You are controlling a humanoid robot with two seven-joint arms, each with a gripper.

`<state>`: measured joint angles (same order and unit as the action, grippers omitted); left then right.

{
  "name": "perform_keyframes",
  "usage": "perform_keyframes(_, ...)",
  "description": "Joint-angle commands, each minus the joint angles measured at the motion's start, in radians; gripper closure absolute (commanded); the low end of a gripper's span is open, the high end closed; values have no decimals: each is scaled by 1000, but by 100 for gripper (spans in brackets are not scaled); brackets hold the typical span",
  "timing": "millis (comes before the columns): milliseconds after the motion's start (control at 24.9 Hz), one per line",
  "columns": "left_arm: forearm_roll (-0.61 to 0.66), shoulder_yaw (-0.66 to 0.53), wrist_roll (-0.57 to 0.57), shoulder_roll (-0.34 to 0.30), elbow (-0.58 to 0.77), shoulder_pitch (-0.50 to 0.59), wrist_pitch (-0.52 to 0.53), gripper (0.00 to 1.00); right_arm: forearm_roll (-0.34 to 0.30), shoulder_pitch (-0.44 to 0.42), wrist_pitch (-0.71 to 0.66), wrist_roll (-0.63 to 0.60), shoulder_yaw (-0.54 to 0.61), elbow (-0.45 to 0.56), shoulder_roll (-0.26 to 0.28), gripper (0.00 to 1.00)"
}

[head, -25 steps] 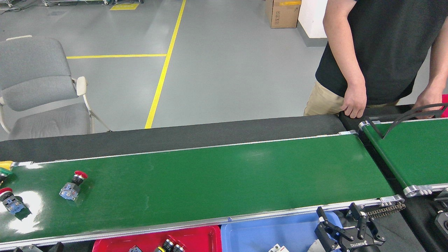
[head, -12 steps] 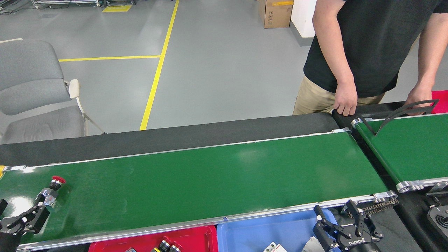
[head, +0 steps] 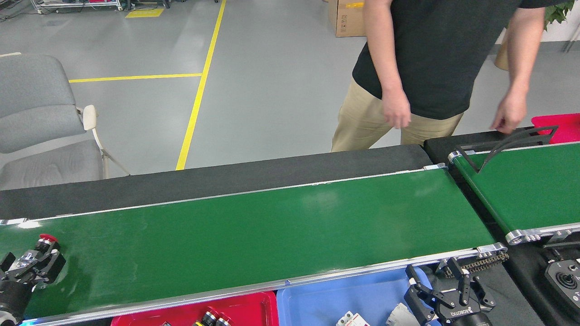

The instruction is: Pick switch part from conveyor to tray

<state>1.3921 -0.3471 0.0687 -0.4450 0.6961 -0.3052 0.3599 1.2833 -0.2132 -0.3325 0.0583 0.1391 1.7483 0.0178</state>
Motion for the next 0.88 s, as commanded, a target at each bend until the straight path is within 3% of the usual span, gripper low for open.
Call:
perform_keyframes(0, -2, 19, 43, -15, -12, -12, -13, 46, -4, 12, -10, 1, 1, 11, 2, 1)
perform_keyframes(80, -2, 20, 77, -15, -12, -12, -9, 67, -4, 12, -11, 1, 1, 11, 7, 1)
perform_keyframes(161, -10, 20, 89, -12, -9, -11, -4, 79, -4, 12, -30, 1, 1, 11, 8, 1)
perform_keyframes(241, -16, 19, 89, -6, 2, -6, 4, 89, -4, 17, -53, 1, 1, 13, 7, 1)
perform_keyframes(362, -50, 20, 91, 17, 77, 37, 33, 93, -2, 17, -57, 1, 1, 13, 7, 1)
perform_keyframes(482, -70, 20, 79, 83, 361, 193, 106, 94, -2, 17, -57, 0, 1, 13, 7, 1)
perform_keyframes(563, -74, 20, 46, 138, 638, 356, 149, 92, -2, 17, -62, 0, -1, 14, 8, 1)
perform_keyframes(603, -79, 20, 20, 161, 749, 417, 168, 88, -4, 15, -68, 0, 1, 14, 8, 1)
perform_keyframes(643, -88, 23, -18, 204, 870, 500, 191, 76, -2, 15, -77, 0, 1, 14, 10, 1)
perform_keyframes(723, -87, 62, -86, 319, 1071, 649, 251, 39, -2, 15, -106, 0, 1, 14, 13, 1)
perform_keyframes(764, -90, 105, -102, 388, 1094, 692, 278, 16, -4, 11, -123, 0, 2, 16, 19, 1)
perform_keyframes(804, -87, 135, -110, 423, 1082, 698, 284, 4, -4, 8, -131, -2, 2, 16, 24, 1)
perform_keyframes(844, -84, 154, -113, 457, 1079, 699, 281, 1, -4, 8, -132, -2, 4, 16, 27, 1)
